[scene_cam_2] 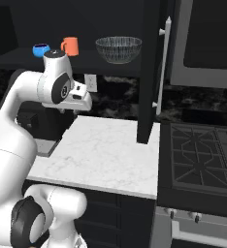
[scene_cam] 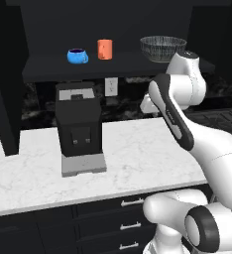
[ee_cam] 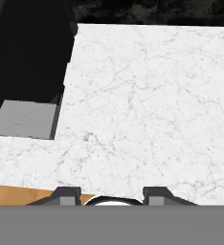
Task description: Gather all objects into one cabinet and sort the glasses and bowls to opposite sides.
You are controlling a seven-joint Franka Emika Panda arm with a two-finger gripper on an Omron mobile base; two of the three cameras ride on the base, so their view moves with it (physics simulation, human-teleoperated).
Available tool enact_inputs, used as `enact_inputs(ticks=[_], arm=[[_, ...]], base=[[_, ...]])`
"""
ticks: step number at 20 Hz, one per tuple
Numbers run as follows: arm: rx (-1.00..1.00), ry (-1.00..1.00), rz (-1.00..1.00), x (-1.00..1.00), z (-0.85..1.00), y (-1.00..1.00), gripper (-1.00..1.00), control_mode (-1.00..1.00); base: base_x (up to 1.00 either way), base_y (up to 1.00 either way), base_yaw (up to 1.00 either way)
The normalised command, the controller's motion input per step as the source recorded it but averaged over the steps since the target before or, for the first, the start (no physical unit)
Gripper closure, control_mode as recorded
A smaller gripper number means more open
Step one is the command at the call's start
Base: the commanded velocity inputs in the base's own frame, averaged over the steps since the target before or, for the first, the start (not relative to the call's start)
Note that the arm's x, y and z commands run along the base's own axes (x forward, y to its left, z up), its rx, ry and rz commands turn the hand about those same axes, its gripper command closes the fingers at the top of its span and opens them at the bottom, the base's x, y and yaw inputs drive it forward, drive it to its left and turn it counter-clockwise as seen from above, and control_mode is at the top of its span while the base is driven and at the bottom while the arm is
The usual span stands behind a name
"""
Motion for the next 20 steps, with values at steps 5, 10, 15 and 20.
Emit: enact_inputs(ticks=[5, 10, 15, 20], arm=[[0.0, 0.0, 0.0, 0.0, 0.0, 0.0, -1.0, 1.0], [0.0, 0.0, 0.0, 0.0, 0.0, 0.0, -1.0, 1.0], [0.0, 0.0, 0.0, 0.0, 0.0, 0.0, -1.0, 1.0], [0.0, 0.0, 0.0, 0.0, 0.0, 0.0, -1.0, 1.0]], base=[[0.0, 0.0, 0.0], [-0.2, 0.0, 0.0], [-0.86, 0.0, 0.0], [-1.0, -0.01, 0.0]])
